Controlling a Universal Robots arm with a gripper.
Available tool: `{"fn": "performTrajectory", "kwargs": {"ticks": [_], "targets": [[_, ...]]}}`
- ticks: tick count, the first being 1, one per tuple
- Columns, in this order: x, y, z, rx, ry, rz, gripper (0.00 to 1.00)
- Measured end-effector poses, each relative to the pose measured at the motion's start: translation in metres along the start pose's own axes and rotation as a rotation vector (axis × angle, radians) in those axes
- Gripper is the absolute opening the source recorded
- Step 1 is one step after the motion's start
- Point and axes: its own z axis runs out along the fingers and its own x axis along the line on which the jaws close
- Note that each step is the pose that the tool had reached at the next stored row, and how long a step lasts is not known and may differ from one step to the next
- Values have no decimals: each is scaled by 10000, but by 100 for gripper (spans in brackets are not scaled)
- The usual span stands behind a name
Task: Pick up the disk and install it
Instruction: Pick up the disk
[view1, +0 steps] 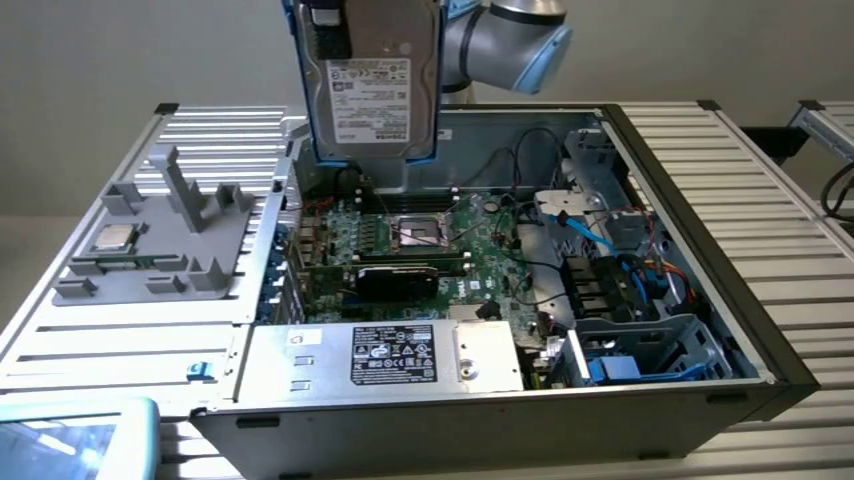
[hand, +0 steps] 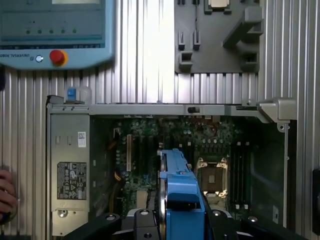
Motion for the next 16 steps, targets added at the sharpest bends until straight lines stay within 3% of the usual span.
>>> {"fn": "performTrajectory", "kwargs": {"ticks": [8,16], "targets": [[138,-338,2,-3,-4,-1,37],[342,-620,5,-2,-9,0,37]]}}
